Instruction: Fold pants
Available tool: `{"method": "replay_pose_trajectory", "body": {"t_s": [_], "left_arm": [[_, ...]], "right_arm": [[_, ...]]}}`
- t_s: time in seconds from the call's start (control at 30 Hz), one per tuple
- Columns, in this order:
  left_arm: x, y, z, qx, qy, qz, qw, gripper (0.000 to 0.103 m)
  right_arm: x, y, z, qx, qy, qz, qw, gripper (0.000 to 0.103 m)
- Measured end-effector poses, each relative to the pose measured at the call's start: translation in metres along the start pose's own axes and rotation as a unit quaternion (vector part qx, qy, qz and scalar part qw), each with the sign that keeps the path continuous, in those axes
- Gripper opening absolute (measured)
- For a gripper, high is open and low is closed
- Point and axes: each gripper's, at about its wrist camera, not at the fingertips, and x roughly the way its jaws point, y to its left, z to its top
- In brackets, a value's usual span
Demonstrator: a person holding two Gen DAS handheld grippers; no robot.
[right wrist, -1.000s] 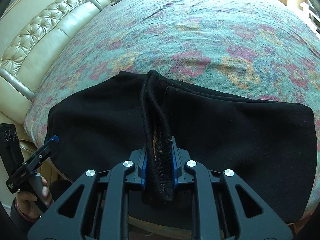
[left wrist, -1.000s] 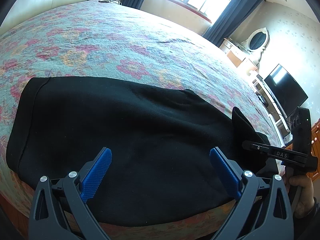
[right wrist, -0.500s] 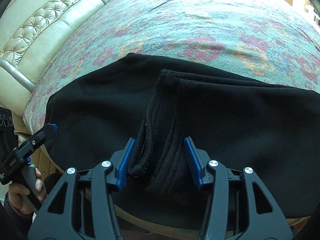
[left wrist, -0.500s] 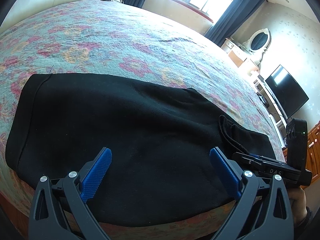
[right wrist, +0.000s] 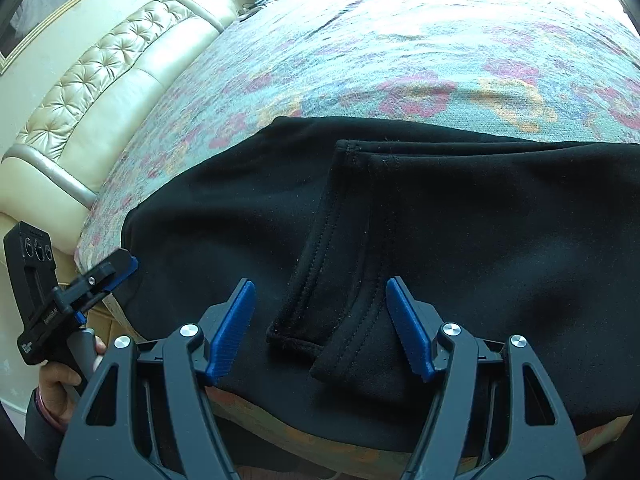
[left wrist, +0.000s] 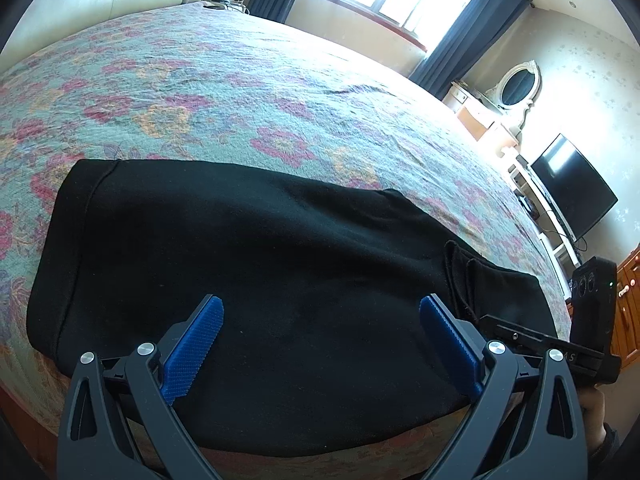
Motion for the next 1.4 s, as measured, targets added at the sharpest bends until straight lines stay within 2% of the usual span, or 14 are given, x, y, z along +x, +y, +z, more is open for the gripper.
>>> {"method": "replay_pose_trajectory", "body": {"t_s": [0.23,0.4,0.5,0.63,0.7,0.83,0.93,1.0,1.1,1.2,1.33,1.4], "left_arm": [[-0.036,0.055,0.017,-0.054,-0.025,-0.044,0.9973,0.098],[-0.059,0.109,0.018,-0.116,-0.034,-0.036,0.9920,0.098],[-0.067,0.138,0.015,-0.146,-0.040,-0.044,0.9875,0.098],[-0.061,0.168,0.018,-0.181,-0.015,-0.071,0.9808,0.098],[-0.053,0.174,0.022,-0.181,0.007,-0.083,0.9800,0.098],[-0.037,0.173,0.032,-0.141,0.041,-0.069,0.9867,0.098],[-0.024,0.171,0.033,-0.133,0.071,-0.101,0.9835,0.098],[-0.018,0.167,0.034,-0.117,0.084,-0.108,0.9837,0.098],[-0.015,0.168,0.035,-0.096,0.095,-0.121,0.9835,0.098],[-0.016,0.179,0.038,-0.100,0.097,-0.142,0.9800,0.098],[-0.017,0.192,0.044,-0.112,0.097,-0.145,0.9783,0.098],[-0.015,0.188,0.045,-0.094,0.109,-0.140,0.9796,0.098]], "right_arm": [[-0.020,0.000,-0.007,0.006,-0.035,0.019,0.999,0.068],[-0.032,-0.006,-0.015,0.006,-0.051,0.016,0.999,0.068],[-0.033,-0.012,-0.019,0.014,-0.053,0.017,0.998,0.068],[-0.031,-0.015,-0.024,0.020,-0.047,0.020,0.999,0.068],[-0.031,-0.015,-0.025,0.020,-0.046,0.020,0.999,0.069],[-0.032,-0.016,-0.026,0.022,-0.045,0.021,0.999,0.069],[-0.032,-0.016,-0.028,0.020,-0.043,0.019,0.999,0.069],[-0.031,-0.018,-0.030,0.022,-0.042,0.019,0.999,0.069],[-0.031,-0.018,-0.031,0.022,-0.041,0.019,0.999,0.069],[-0.032,-0.018,-0.031,0.022,-0.041,0.020,0.999,0.070],[-0.035,-0.021,-0.033,0.028,-0.040,0.026,0.998,0.070],[-0.036,-0.022,-0.034,0.033,-0.040,0.029,0.998,0.070]]}}
